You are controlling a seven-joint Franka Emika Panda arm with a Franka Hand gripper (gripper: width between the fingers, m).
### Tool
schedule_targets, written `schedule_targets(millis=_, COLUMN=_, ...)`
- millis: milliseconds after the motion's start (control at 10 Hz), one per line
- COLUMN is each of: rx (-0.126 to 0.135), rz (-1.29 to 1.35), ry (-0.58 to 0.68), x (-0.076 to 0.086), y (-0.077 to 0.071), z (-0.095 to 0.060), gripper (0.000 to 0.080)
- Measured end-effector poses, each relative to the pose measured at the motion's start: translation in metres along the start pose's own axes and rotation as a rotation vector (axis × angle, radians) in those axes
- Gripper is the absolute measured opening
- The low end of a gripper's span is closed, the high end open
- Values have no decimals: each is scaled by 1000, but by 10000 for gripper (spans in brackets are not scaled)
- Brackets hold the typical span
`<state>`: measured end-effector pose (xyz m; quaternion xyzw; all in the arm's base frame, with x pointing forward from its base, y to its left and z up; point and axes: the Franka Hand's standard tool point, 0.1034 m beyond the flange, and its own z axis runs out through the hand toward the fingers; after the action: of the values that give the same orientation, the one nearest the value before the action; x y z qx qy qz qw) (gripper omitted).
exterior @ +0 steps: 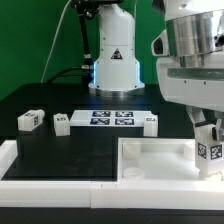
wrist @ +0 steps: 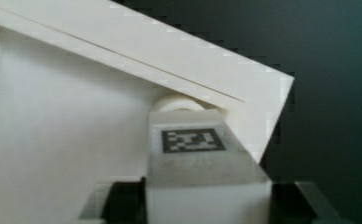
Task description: Assemble one leg
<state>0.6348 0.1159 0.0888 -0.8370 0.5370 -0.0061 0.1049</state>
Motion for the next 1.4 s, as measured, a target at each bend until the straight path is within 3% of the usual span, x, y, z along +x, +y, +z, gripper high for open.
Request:
schedule_targets(millis=100, rx=-5, rz=-53, ry=-4, x=0, y=1, z=0, gripper=381)
schedule_targets(millis=200, rx=-22, rz=-135, ry=-19, x=-1, y=0, z=-1, gripper=559)
schedule_targets(millis=300, rx=-25, rz=-243, ry=-23, x=-1, y=-1, z=-2, gripper=559)
schedule_targets(millis=400, rx=-34, rz=-434, ry=-36, x=0, y=-1, z=-2, gripper=634)
schedule_targets(millis=800, rx=-75, rz=-983, ry=-44, x=1, y=-4, z=-4, gripper=649)
schedule_targets(millis=1000, rx=-117, rz=-1276, ry=-27, x=-1, y=-6, z=-3, gripper=649)
schedule_targets(millis=1300, rx=-123, rz=-1540, ry=-38, x=3, y=-3, z=-2, gripper=649)
schedule_targets(millis=1400, rx=-123, rz=-1520, ry=-37, x=3, y=-3, z=-2, gripper=649)
